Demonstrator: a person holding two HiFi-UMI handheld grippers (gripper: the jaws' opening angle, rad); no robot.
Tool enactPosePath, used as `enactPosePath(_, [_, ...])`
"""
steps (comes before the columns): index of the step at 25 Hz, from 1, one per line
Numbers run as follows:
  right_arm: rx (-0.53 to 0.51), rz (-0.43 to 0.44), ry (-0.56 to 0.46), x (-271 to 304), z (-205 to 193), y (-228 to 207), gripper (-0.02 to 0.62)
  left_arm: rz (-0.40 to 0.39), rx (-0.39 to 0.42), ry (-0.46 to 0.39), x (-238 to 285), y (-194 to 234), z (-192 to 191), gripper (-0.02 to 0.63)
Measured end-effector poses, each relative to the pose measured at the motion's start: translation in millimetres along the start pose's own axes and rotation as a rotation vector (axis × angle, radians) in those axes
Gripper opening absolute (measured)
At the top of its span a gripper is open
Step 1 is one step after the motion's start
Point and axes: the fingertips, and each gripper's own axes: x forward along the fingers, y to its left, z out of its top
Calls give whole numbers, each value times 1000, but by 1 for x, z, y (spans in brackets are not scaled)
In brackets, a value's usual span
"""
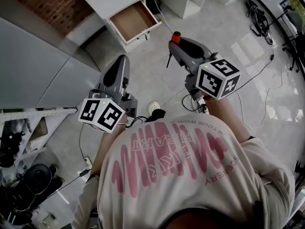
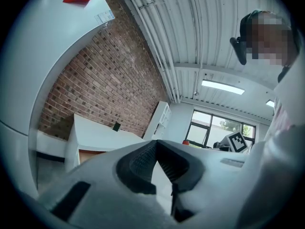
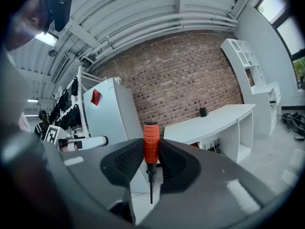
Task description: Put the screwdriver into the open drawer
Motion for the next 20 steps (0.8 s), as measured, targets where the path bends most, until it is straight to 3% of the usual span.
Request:
enactPosePath(4, [-32,-21,-43,34,28,-9,109,-33,24,-9,27,28,26,3])
enactPosePath(9, [-30,-34,-60,74,34,-18,109,-39,26,-7,46,68,37,3])
enactPosePath(20, [24,-20,42,127,7,-45,110,35,-36,83,65,120,6,3])
